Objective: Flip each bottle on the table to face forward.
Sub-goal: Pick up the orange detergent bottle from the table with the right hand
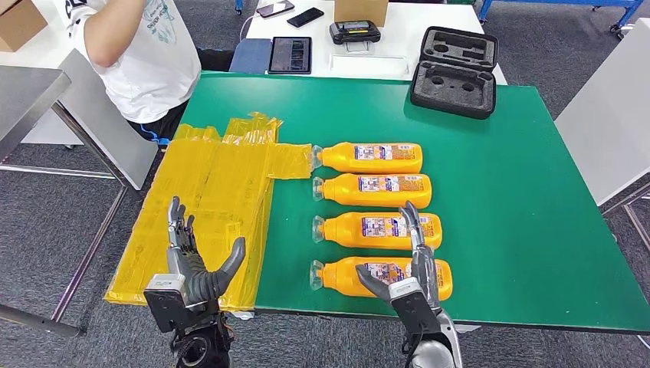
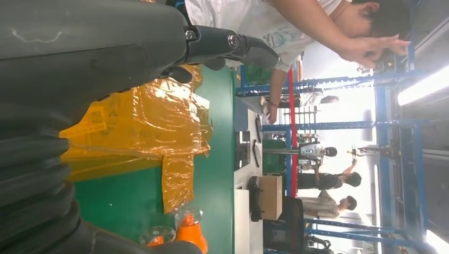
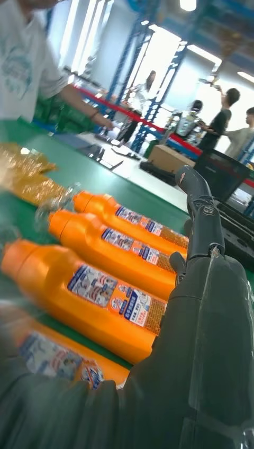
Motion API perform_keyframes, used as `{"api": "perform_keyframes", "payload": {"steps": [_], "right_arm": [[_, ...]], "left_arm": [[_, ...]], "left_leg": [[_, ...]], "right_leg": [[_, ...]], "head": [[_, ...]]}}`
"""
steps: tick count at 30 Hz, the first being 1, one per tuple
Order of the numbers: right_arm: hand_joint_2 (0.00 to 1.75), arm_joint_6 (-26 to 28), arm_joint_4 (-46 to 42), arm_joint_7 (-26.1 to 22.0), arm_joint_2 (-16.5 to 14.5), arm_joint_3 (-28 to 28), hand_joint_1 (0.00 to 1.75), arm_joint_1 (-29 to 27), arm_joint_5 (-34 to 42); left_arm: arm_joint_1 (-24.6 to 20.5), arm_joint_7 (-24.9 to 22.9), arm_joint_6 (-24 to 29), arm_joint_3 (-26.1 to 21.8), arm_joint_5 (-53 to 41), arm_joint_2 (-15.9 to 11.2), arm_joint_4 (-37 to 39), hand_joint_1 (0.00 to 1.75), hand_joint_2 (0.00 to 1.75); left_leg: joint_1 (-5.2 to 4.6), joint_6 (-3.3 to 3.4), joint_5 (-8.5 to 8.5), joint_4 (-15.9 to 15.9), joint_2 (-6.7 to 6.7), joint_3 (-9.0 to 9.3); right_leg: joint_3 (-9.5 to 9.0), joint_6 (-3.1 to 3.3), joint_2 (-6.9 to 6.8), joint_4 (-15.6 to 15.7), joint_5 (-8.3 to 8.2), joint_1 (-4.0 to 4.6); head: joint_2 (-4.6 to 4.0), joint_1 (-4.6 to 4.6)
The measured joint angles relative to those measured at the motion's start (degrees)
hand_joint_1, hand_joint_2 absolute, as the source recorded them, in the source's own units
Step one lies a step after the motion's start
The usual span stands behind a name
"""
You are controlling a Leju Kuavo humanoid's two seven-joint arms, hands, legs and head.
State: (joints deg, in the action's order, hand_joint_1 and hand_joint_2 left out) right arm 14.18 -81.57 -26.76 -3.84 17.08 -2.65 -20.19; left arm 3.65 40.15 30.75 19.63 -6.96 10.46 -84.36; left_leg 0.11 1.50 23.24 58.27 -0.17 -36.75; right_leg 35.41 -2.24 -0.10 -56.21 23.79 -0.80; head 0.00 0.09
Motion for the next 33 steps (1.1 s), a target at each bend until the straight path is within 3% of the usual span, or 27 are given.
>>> {"api": "perform_keyframes", "payload": {"steps": [4, 10, 15, 20, 25, 33], "right_arm": [[1.75, -4.21, -1.3, 4.08, 3.69, 0.64, 0.0, 0.61, -3.09], [1.75, -14.91, -4.83, 10.14, 9.63, 1.8, 0.0, 0.56, -2.04], [1.75, -20.18, -9.16, 13.24, 18.71, 2.59, 0.0, 0.36, 1.34], [1.75, -23.61, -11.71, 15.46, 26.23, 2.53, 0.0, 1.53, 3.09], [1.75, -25.52, -11.81, 17.14, 29.89, 3.11, 0.0, 3.98, 3.57], [1.75, -26.27, -12.24, 18.88, 33.64, 3.97, 0.0, 5.04, 3.95]], "left_arm": [[0.62, 0.0, 0.51, -0.01, 0.56, -0.48, -0.82, 0.0, 1.75], [1.95, 0.0, 2.59, -0.27, 1.79, -0.9, -2.56, 0.0, 1.75], [2.66, 0.0, 6.47, -0.52, 1.0, -1.1, -3.85, 0.0, 1.75], [2.76, 0.0, 5.92, -0.67, 1.14, -1.19, -3.99, 0.0, 1.75], [2.36, 0.0, 1.98, -1.27, 2.49, -1.04, -3.16, 0.0, 1.75], [2.2, 0.0, 0.97, -1.89, 2.61, -0.87, -2.44, 0.0, 1.75]], "left_leg": [[-0.01, 0.02, 0.01, 0.0, 0.0, -0.01], [-0.02, 0.04, 0.02, 0.01, -0.01, -0.01], [-0.06, 0.11, 0.05, 0.02, -0.01, -0.03], [-0.17, 0.23, 0.1, 0.02, 0.02, -0.02], [-0.18, 0.28, 0.04, 0.02, 0.0, 0.01], [-0.2, 0.3, 0.07, 0.02, -0.01, -0.02]], "right_leg": [[-0.01, -0.01, 0.0, 0.0, -0.01, -0.01], [-0.01, -0.01, -0.01, 0.01, -0.01, -0.01], [-0.02, -0.03, -0.05, 0.04, -0.01, -0.05], [-0.04, -0.07, -0.04, 0.06, -0.03, -0.15], [-0.06, -0.08, -0.07, 0.05, -0.04, -0.15], [-0.05, -0.1, -0.08, 0.05, -0.02, -0.17]], "head": [[0.0, 0.01], [0.0, -0.01], [0.0, 0.0], [0.0, -0.01], [0.0, -0.01], [0.0, -0.02]]}}
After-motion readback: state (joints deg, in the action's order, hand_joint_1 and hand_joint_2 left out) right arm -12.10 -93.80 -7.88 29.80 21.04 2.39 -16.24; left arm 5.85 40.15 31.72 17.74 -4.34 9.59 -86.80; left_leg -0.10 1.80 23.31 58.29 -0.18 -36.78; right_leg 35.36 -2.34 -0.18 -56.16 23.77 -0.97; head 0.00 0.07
